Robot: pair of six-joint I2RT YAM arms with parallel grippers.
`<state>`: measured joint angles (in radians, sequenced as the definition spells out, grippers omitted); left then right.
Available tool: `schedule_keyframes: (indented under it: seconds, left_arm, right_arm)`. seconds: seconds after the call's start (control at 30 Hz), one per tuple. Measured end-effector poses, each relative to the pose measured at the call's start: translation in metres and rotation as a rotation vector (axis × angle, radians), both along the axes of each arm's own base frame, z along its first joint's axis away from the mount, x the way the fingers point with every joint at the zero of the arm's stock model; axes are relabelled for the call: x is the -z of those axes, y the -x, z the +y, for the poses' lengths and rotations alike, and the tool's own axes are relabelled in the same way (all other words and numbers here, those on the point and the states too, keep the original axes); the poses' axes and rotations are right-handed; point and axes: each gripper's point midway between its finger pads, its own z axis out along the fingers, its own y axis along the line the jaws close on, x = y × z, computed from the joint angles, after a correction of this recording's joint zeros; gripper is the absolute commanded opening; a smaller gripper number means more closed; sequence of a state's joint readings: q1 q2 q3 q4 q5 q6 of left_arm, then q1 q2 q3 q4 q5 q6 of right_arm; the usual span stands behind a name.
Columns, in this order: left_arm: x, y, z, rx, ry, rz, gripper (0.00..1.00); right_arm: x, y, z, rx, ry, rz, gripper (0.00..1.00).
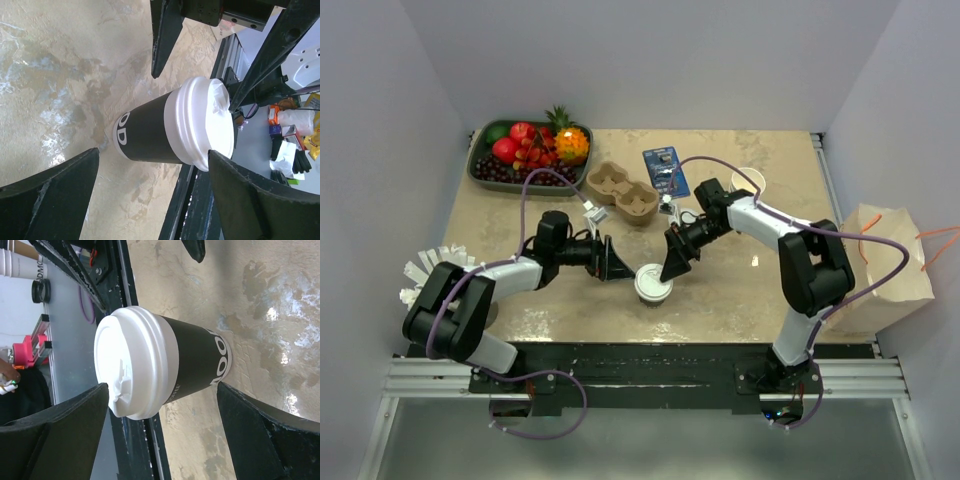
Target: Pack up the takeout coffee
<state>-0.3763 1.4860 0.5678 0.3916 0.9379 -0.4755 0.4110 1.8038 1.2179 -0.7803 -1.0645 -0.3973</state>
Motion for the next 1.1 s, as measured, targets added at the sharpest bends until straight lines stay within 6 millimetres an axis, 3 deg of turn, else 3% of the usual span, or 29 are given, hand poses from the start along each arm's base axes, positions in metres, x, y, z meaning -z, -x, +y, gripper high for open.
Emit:
schedule_keyframes:
  seconds: [0.7, 1.1]
  left_arm:
    - [0.009, -0.002, 0.000, -0.003, -0.009, 0.045, 0.94]
    - [0.011, -0.007, -0.002, -0.006, -0.027, 0.057, 0.93]
  right_arm:
    - [0.006, -0.007, 0.006, 0.021, 0.022, 0.008, 0.89]
    - [0.013, -0.009, 0.007, 0.058, 0.057, 0.060, 0.81]
